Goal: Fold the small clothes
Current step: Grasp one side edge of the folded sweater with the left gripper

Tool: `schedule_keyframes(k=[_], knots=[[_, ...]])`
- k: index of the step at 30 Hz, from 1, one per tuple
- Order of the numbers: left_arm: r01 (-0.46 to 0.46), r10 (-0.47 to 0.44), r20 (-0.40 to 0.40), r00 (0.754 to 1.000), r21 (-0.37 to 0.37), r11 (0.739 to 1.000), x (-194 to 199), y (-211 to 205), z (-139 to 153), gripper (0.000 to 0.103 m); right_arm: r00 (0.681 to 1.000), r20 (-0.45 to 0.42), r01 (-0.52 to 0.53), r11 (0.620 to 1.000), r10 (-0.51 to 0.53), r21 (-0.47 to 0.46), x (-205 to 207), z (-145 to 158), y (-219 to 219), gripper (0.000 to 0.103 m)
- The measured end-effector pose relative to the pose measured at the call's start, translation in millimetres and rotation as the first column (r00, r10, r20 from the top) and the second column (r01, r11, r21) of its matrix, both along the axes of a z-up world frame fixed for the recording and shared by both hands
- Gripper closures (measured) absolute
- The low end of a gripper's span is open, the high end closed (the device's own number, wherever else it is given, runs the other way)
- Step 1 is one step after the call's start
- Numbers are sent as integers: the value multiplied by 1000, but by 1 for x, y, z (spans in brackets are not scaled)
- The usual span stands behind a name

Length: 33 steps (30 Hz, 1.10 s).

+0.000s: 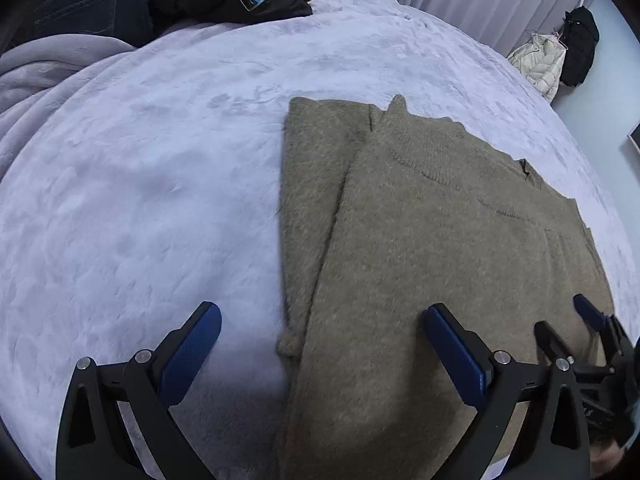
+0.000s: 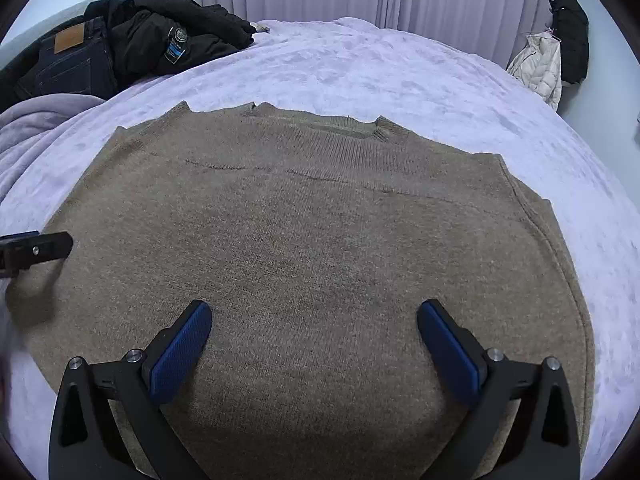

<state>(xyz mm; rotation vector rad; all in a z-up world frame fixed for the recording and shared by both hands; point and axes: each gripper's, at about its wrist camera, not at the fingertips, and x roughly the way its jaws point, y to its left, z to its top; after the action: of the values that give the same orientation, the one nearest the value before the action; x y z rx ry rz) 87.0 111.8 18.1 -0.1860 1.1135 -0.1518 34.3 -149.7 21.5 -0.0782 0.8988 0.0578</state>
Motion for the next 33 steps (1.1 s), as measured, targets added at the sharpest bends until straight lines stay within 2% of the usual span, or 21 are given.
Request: schedule_keyframes(k=[3,7,9,16,19,20,21,22,23,26,29,32,33], knots=[[41,-45,-53,998,-81,996,23,-6,-5,1,1000,18,-1,1000,1,12,-2,-1,-2,0],[101,-112,-108,988,-106,989,45,-17,-13,1,999,33,-5,1000,4,22,-2,-2,-2,0],[115,-132,-119,984,-145,983,50,-17,-13,1,999,37,-6,1000,5,26,-2,-2,-3,0],[151,-177,-86,981,-243,958,46,-1,-18,1,999,51,-11,999,9,47,-5,-2,-6,0],[114,-146,-93,985,-286,952,50,5,-17,3,998,56,-14,998,11,56,-6,-2,-7,0],[98,-126,-93,988,-262,960,49,4,-14,30,998,58,-14,998,11,57,-6,-3,-7,0],[83,-106,-96,990,-216,973,48,0,-10,47,998,59,-14,998,11,58,-6,-3,-7,0],[76,-102,-108,989,-221,972,48,-1,-9,63,998,59,-15,998,11,59,-6,-3,-7,0],[67,-95,-114,989,-225,972,48,-4,-6,74,998,59,-15,998,12,61,-6,-3,-7,0],[65,-84,-112,990,-163,984,47,-15,1,81,998,58,-17,998,14,61,-6,-3,-8,0],[68,-77,-88,993,-97,993,44,-28,14,82,999,49,-19,998,16,55,-5,-3,-8,0],[99,-100,-53,994,-22,995,37,-36,26,82,998,-27,-48,997,49,53,2,9,-10,0],[104,-104,-46,994,-2,995,36,-39,27,82,998,-25,-56,996,58,63,3,16,-11,0]])
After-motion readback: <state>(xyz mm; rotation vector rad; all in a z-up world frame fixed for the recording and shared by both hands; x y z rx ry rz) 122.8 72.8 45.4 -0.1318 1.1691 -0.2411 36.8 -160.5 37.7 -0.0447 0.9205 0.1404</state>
